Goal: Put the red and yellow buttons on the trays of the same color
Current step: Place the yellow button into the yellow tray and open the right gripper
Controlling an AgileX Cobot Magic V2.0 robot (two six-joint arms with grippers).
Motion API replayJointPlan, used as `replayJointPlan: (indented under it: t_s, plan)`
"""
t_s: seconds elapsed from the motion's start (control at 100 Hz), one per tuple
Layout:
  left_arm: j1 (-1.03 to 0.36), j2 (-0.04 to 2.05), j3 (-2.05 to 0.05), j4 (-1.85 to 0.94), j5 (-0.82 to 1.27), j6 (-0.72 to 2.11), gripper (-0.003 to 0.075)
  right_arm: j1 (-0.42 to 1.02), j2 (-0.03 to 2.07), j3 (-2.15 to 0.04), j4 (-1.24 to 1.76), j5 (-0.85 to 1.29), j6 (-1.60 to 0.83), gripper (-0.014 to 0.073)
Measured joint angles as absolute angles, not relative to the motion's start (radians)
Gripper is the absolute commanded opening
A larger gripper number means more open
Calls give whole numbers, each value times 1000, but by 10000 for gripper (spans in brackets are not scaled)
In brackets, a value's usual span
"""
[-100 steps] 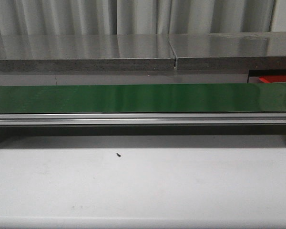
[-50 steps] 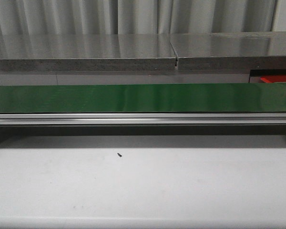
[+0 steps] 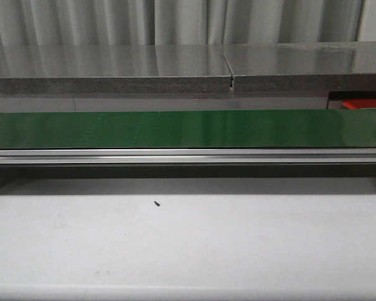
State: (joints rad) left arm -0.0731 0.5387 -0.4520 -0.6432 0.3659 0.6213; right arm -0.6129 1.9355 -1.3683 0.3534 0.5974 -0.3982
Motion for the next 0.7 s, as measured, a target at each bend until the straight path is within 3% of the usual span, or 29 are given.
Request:
replayJointPlan:
  t_s: [0.21, 0.29, 0.39, 0.58, 0.7]
  plan:
    - [-73, 539, -452, -643, 366, 621, -19, -608, 1985, -1372, 385, 628, -430, -82]
    - [-73, 539, -452, -643, 366, 621, -19, -608, 1985, -1372, 387, 628, -434, -33]
    - [-73, 539, -452, -643, 366, 621, -19, -608, 1985, -1372, 393, 628, -436, 97]
    - [-73, 539, -452, -643, 366, 621, -19, -608, 1985, -1372, 393, 630, -438, 487]
    - [-73, 539, -452, -643, 366, 621, -19, -608, 1985, -1372, 393, 634, -438, 570]
